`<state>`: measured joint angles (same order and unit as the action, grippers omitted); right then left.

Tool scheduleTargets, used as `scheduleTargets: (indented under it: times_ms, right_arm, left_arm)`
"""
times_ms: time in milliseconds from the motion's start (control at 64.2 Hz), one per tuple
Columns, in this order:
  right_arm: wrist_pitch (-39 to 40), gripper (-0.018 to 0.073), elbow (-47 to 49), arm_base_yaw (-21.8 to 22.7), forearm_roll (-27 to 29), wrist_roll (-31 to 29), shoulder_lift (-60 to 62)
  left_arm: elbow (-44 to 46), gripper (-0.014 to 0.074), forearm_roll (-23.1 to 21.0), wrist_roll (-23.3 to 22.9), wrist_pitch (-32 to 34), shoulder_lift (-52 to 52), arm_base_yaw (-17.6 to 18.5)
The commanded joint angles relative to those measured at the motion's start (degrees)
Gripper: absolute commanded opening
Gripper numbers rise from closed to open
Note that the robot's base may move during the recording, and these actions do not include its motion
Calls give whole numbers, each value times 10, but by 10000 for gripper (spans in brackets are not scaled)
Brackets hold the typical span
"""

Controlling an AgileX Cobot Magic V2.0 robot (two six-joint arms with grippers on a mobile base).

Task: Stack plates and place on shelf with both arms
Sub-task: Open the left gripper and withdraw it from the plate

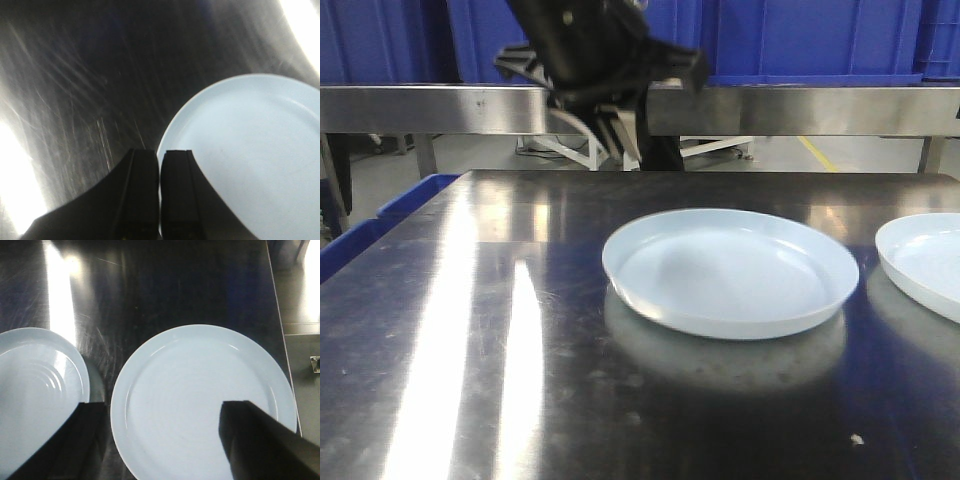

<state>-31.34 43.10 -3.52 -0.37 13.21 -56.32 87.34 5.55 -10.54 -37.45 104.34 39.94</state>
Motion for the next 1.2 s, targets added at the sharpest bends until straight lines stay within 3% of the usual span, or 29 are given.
scheduleTargets:
  times_ms: [0, 156, 296, 405, 669, 950, 1183]
  right_arm:
    - [36, 568, 22, 1, -7, -1, 6]
    - [38, 568, 22, 1, -7, -1, 6]
    - [38, 568, 22, 1, -7, -1, 6]
    - [38, 568, 22, 1, -7, -1, 6]
    - [38, 568, 22, 1, -7, -1, 6]
    - [35, 568, 22, 1, -7, -1, 6]
    - [33, 568, 22, 1, -7, -1, 6]
  left_arm:
    - [27, 98, 6, -15, 33, -68, -7]
    - [23, 98, 23, -38, 46, -133, -41]
    - [-7, 98, 73, -69, 46, -195, -83]
    - [-79, 98, 88, -101, 90, -264, -140]
    - [-272, 98, 82, -123, 169, -395, -226]
    - [-500, 98, 80, -123, 247, -517, -238]
    - [-604, 98, 77, -123, 319, -569, -238]
